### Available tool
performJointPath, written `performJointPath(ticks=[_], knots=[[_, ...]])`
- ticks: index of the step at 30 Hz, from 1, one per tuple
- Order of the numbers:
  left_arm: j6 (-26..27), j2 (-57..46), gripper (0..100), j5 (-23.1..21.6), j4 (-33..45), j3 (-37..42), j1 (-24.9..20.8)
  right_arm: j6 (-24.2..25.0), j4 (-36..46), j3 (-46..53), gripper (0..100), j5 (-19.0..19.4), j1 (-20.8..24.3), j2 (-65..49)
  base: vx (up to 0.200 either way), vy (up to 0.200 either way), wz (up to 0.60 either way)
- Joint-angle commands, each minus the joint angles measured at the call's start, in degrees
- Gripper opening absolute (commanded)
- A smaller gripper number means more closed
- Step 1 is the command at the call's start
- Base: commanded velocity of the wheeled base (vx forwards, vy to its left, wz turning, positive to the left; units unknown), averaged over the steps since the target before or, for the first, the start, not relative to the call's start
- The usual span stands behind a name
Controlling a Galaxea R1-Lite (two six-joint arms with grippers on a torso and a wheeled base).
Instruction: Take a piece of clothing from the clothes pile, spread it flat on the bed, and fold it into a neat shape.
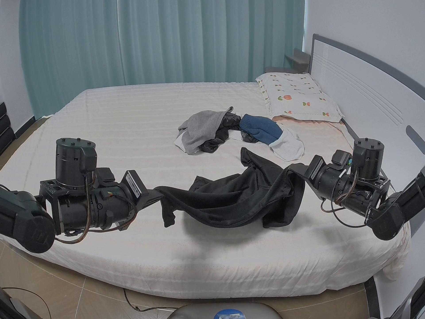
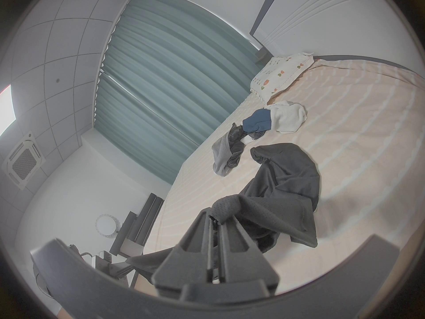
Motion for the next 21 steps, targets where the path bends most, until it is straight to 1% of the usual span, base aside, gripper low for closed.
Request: performJointPath(ticks=[1, 6, 21], knots=[[0.1, -0.1, 0, -0.1, 0.0, -0.1, 0.2, 0.0, -0.1, 0.0, 0, 0.0, 0.4, 0.0, 0.000, 0.200, 0.00], [0.1, -0.3, 0, -0.1, 0.0, -0.2, 1.1, 0.0, -0.1, 0.0, 0, 0.0, 0.4, -0.2, 0.000, 0.200, 0.00], [0.1, -3.2, 0, -0.2, 0.2, -0.4, 1.9, 0.0, -0.1, -0.2, 0, -0.1, -0.1, -0.2, 0.000, 0.200, 0.00]])
